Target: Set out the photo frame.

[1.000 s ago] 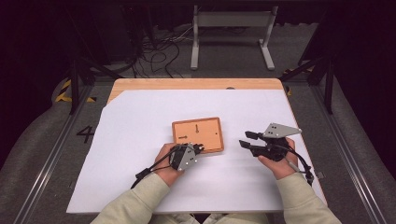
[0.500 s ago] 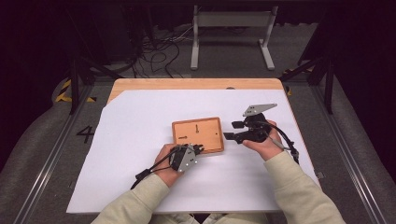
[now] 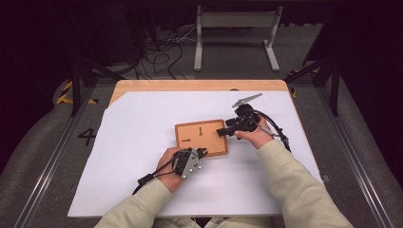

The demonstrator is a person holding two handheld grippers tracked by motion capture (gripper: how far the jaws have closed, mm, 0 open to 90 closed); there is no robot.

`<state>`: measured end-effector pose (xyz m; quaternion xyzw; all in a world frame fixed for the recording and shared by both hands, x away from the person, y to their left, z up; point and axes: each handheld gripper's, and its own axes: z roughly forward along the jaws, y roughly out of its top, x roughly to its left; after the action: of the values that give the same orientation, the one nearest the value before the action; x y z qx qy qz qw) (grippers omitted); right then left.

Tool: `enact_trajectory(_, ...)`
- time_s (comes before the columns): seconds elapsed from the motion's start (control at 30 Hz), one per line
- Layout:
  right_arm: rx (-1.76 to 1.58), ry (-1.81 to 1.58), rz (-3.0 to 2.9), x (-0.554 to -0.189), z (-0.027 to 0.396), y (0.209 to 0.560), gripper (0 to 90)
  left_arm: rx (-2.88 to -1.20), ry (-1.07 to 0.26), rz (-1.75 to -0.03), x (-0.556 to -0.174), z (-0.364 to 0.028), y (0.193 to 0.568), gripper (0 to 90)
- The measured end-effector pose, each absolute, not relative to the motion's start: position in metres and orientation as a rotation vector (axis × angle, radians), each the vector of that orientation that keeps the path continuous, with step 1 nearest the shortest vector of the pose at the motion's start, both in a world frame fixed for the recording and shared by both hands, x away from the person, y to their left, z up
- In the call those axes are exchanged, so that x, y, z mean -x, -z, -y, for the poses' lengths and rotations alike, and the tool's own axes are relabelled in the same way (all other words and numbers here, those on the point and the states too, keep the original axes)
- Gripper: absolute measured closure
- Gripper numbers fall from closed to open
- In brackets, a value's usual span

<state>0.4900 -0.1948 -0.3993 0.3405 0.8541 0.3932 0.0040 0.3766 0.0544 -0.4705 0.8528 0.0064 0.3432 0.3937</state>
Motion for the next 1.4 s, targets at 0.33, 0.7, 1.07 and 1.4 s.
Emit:
enact_trajectory(0.33, -1.103, -1.248, -2.734, -0.504, 0.186, 0.415, 28.0, -2.161, -0.862, -0.019, -0.378, -0.055, 0.470, 84.8)
enact_trajectory(0.7, -1.146, -1.297, -2.774, -0.509, 0.190, 0.422, 40.6, -2.161, -0.815, -0.017, -0.380, -0.057, 0.470, 84.7)
enact_trajectory(1.07, -1.059, -1.278, -2.771, -0.495, 0.192, 0.409, 50.1, -2.166, -0.606, -0.095, -0.376, -0.070, 0.458, 75.9)
enact_trajectory(1.4, -0.930, -1.271, -2.726, -0.477, 0.195, 0.398, 55.4, -2.106, -0.531, -0.129, -0.363, -0.090, 0.446, 60.3)
